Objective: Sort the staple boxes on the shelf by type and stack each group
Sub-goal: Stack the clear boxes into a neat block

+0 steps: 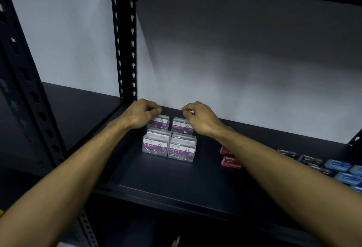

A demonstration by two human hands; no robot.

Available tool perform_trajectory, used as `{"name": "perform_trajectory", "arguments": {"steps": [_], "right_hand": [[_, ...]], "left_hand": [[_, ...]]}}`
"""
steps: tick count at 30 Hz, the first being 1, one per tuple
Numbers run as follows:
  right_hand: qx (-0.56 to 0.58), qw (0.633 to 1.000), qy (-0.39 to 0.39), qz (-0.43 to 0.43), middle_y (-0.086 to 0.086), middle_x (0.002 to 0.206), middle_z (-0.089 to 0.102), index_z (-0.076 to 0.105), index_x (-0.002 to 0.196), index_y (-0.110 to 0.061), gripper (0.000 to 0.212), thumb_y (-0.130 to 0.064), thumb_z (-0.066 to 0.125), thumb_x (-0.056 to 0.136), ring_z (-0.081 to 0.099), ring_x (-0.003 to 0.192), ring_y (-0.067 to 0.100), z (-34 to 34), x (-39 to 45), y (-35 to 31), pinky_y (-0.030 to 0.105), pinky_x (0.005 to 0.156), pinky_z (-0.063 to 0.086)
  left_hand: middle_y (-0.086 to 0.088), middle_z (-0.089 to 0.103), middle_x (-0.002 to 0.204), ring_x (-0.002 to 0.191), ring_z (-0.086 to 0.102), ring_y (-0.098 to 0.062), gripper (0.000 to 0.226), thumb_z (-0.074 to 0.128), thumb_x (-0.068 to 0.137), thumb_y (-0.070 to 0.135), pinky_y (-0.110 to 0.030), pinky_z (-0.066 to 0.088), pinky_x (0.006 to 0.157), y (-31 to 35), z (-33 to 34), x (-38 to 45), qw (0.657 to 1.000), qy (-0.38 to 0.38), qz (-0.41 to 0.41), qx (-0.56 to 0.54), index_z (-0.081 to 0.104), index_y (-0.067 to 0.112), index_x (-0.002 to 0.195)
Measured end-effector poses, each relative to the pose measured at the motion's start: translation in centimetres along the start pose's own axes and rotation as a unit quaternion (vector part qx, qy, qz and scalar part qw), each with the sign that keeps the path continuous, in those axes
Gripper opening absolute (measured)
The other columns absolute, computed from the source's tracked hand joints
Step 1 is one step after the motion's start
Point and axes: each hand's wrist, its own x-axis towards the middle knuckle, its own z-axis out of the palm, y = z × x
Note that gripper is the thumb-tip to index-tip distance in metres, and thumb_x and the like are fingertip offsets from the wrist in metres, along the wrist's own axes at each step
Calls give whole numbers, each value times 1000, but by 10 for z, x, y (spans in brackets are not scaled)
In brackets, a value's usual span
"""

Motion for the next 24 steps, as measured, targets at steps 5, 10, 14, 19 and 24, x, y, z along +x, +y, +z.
{"name": "perform_trajectory", "arguments": {"steps": [5, 10, 14, 19, 24], "right_hand": [[22, 996, -87, 28, 4, 136, 59, 60, 133, -16, 33, -21, 44, 105, 56, 116, 15, 6, 7, 7, 27, 95, 45], [49, 994, -94, 23, 2, 135, 60, 60, 133, -17, 33, -18, 43, 105, 55, 111, 10, 6, 4, 9, 24, 91, 44], [56, 993, -100, 21, 2, 133, 61, 59, 133, -18, 33, -18, 43, 105, 55, 109, 11, 6, 0, 11, 25, 90, 45], [59, 993, -103, 12, 1, 133, 61, 60, 132, -17, 33, -17, 43, 104, 56, 115, 12, 4, -9, 13, 23, 92, 43], [54, 993, -108, 2, -1, 132, 61, 62, 130, -19, 32, -16, 46, 103, 55, 116, 11, 3, -18, 14, 23, 96, 42]], "left_hand": [[7, 71, 114, 100, 65, -8, 22, 59, 97, 30, -28, 49, 93, -6, 7, 11, 999, -13, -1, -30, 72, 22, 113], [8, 73, 104, 95, 67, -7, 17, 59, 97, 26, -31, 53, 92, -5, 8, 13, 998, -40, 10, -40, 74, 24, 103], [9, 74, 97, 92, 69, -7, 17, 59, 97, 25, -25, 53, 82, -3, 8, 8, 997, -60, 12, -55, 75, 22, 102], [8, 76, 94, 91, 71, -9, 17, 61, 97, 25, -27, 55, 84, -3, 9, 1, 995, -67, 22, -68, 76, 21, 102], [7, 77, 93, 90, 71, -8, 16, 62, 96, 25, -25, 54, 84, -2, 9, -8, 993, -75, 36, -84, 77, 20, 102]]}}
